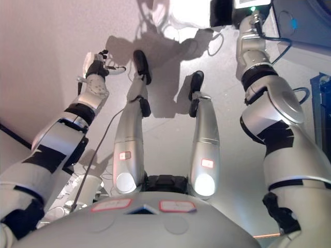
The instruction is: Put the clothes in the basket into the washing machine.
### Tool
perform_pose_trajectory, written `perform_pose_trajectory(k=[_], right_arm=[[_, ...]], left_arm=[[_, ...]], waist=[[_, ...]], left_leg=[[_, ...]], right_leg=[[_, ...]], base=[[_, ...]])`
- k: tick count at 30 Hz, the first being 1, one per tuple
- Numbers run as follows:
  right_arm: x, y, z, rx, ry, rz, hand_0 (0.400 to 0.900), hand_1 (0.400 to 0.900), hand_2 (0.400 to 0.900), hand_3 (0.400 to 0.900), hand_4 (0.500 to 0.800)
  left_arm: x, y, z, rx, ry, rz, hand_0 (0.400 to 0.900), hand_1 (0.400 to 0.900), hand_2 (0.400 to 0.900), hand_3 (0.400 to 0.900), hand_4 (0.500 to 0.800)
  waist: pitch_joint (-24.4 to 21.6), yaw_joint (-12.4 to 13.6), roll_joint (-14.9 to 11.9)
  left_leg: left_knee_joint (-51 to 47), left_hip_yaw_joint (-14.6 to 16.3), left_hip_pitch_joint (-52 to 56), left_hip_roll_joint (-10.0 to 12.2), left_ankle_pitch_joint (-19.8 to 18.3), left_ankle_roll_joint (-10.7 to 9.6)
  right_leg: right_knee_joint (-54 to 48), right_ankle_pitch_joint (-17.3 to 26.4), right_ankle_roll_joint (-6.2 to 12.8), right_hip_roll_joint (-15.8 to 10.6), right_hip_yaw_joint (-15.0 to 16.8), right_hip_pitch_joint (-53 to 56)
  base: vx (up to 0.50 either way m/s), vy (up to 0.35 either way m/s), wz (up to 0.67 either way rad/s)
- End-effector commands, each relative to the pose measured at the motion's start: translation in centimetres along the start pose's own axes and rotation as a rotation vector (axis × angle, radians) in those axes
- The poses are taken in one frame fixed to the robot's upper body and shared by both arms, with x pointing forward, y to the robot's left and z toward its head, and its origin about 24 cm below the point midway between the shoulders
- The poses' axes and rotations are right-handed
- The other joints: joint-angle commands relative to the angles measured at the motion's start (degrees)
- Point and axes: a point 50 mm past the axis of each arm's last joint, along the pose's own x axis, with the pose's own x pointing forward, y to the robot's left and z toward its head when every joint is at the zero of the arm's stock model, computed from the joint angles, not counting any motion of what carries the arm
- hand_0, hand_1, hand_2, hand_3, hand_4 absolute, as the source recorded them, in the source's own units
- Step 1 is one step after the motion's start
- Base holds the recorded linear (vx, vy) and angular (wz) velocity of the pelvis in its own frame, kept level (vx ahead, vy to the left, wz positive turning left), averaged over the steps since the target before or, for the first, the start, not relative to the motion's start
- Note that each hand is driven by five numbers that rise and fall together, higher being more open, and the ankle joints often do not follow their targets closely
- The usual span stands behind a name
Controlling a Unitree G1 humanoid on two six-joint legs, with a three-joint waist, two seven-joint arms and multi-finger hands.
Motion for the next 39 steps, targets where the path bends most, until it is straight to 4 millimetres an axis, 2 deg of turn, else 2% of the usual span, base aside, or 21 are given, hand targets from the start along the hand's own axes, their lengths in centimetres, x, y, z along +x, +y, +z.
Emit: perform_pose_trajectory(k=[1, 5, 10, 13, 19, 22, 26, 30, 31, 32, 33, 39], right_arm=[[1.3, -2.9, -5.1, -0.049, 0.161, -0.092, 0.9, 0.9, 0.9, 0.9, 0.8], [1.4, -3.2, -5.9, -0.036, 0.181, -0.083, 0.9, 0.9, 0.9, 0.9, 0.8], [1.6, -3.6, -7.1, 0.054, 0.238, -0.019, 0.9, 0.9, 0.9, 0.9, 0.8], [1.7, -3.8, -7.4, 0.077, 0.252, -0.003, 0.9, 0.9, 0.9, 0.9, 0.8], [1.6, -3.7, -8.5, 0.062, 0.295, 0.04, 0.9, 0.9, 0.9, 0.9, 0.8], [1.4, -3.5, -9.3, 0.068, 0.326, 0.063, 0.9, 0.9, 0.9, 0.9, 0.8], [1.3, -3.4, -9.6, 0.085, 0.341, 0.081, 0.9, 0.9, 0.9, 0.9, 0.8], [1.5, -3.7, -9.9, 0.121, 0.346, 0.093, 0.9, 0.9, 0.9, 0.9, 0.8], [1.5, -3.9, -9.9, 0.131, 0.345, 0.088, 0.633, 0.633, 0.633, 0.633, 0.64], [1.6, -4.0, -9.9, 0.138, 0.345, 0.087, 0.555, 0.555, 0.555, 0.555, 0.593], [1.6, -4.2, -9.9, 0.144, 0.344, 0.081, 0.41, 0.41, 0.41, 0.41, 0.506], [1.5, -3.7, -9.8, 0.176, 0.352, 0.078, 0.4, 0.4, 0.4, 0.4, 0.5]], left_arm=[[0.4, 1.2, -0.2, -0.002, 0.047, 0.055, 0.9, 0.9, 0.9, 0.9, 0.8], [0.6, 2.1, -0.6, 0.013, 0.057, 0.076, 0.9, 0.9, 0.9, 0.9, 0.8], [1.4, 4.9, 1.0, -0.007, 0.062, 0.144, 0.9, 0.9, 0.9, 0.9, 0.8], [1.7, 6.2, 1.7, -0.014, 0.06, 0.17, 0.9, 0.9, 0.9, 0.9, 0.8], [2.1, 8.7, 2.7, -0.007, 0.059, 0.209, 0.9, 0.9, 0.9, 0.9, 0.8], [2.2, 9.5, 2.3, -0.002, 0.081, 0.223, 0.9, 0.9, 0.9, 0.9, 0.8], [2.2, 10.1, 1.6, 0.008, 0.105, 0.231, 0.9, 0.9, 0.9, 0.9, 0.8], [2.2, 10.5, 1.7, 0.01, 0.104, 0.234, 0.9, 0.9, 0.9, 0.9, 0.8], [2.3, 10.5, 1.8, 0.008, 0.1, 0.235, 0.9, 0.9, 0.9, 0.9, 0.8], [2.3, 10.7, 1.9, 0.006, 0.099, 0.237, 0.9, 0.9, 0.9, 0.9, 0.8], [2.3, 10.9, 1.9, 0.004, 0.098, 0.24, 0.9, 0.9, 0.9, 0.9, 0.8], [2.2, 10.8, 1.3, 0.006, 0.11, 0.241, 0.9, 0.9, 0.9, 0.9, 0.8]], waist=[[-0.23, 0.97, 1.41], [-0.08, 0.97, 0.91], [-0.76, 1.01, 0.01], [-0.88, 1.04, -0.53], [-1.76, 0.85, -1.62], [-2.03, 1.04, -1.37], [-2.79, 1.18, -1.28], [-3.01, 1.29, -1.01], [-3.16, 1.29, -0.97], [-3.32, 1.29, -0.94], [-3.44, 1.28, -0.88], [-4.32, 1.13, -0.84]], left_leg=[[15.24, 0.41, -5.43, 1.51, -11.02, -3.55], [26.98, 0.02, -10.98, 1.25, -15.9, -2.9], [42.11, -2.28, -16.87, 1.72, -23.13, -0.98], [46.16, -2.96, -19.41, 1.84, -24.98, -0.43], [51.27, -3.35, -23.76, 1.73, -26.92, -0.44], [53.33, -3.46, -25.76, 1.5, -27.46, -0.42], [55.08, -3.49, -27.33, 1.51, -27.96, -0.36], [55.09, -3.49, -27.67, 1.24, -28.03, -0.21], [54.97, -3.43, -27.78, 1.21, -27.97, -0.18], [54.83, -3.41, -27.92, 1.12, -27.94, -0.14], [54.58, -3.35, -27.95, 1.13, -27.84, -0.17], [53.03, -3.3, -27.3, 0.69, -27.45, -0.02]], right_leg=[[-2.75, 6.18, 2.14, 1.3, 2.23, -2.32], [8.09, 1.59, 0.66, 1.33, 2.5, -8.08], [21.61, -4.14, -0.77, 0.61, 2.55, -13.83], [24.96, -4.97, -1.16, 0.1, 2.53, -15.77], [30.49, -6.71, -1.78, -0.05, 2.98, -20.09], [32.28, -7.09, -2.1, -0.2, 3.01, -22.03], [33.69, -7.39, -2.16, -0.2, 3.41, -23.69], [33.6, -7.41, -2.2, -0.05, 3.52, -23.99], [33.59, -7.4, -2.14, -0.07, 3.49, -24.17], [33.51, -7.34, -2.06, -0.11, 3.51, -24.31], [33.21, -7.31, -2.01, -0.07, 3.52, -24.27], [31.61, -6.93, -1.94, 0.24, 3.79, -23.7]], base=[[0.02, -0.036, 0.11], [0.0, -0.022, 0.04], [0.02, -0.007, -0.02], [0.02, -0.008, 0.01], [0.01, -0.037, 0.05], [0.0, 0.0, 0.0], [0.0, 0.0, 0.0], [0.0, 0.0, 0.0], [0.0, 0.0, 0.0], [0.0, 0.0, 0.0], [0.0, 0.0, 0.0], [0.0, 0.0, 0.0]])
